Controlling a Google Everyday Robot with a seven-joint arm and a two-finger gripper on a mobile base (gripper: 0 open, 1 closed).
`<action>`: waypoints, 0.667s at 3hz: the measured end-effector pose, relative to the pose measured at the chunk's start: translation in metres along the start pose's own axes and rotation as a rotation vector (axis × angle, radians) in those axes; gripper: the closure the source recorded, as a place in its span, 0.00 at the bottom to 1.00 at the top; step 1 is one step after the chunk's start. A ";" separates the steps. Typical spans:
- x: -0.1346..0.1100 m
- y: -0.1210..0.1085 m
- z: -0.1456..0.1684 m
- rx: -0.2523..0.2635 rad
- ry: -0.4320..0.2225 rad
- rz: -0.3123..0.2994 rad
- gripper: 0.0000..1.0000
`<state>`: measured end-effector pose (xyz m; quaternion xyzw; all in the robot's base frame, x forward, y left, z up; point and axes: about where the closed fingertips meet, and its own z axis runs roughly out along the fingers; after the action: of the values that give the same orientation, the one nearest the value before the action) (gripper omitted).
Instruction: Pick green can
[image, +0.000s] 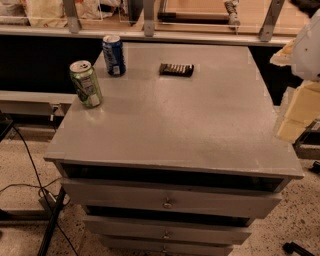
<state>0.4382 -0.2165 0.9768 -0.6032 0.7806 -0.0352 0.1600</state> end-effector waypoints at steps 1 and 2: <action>0.000 0.000 0.000 0.000 0.000 0.000 0.00; -0.031 -0.025 0.011 0.035 -0.072 -0.020 0.00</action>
Offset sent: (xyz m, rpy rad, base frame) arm 0.1099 0.0804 0.0047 0.1800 -0.1715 0.0973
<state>0.4715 -0.1919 0.9786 -0.6089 0.7676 -0.0288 0.1983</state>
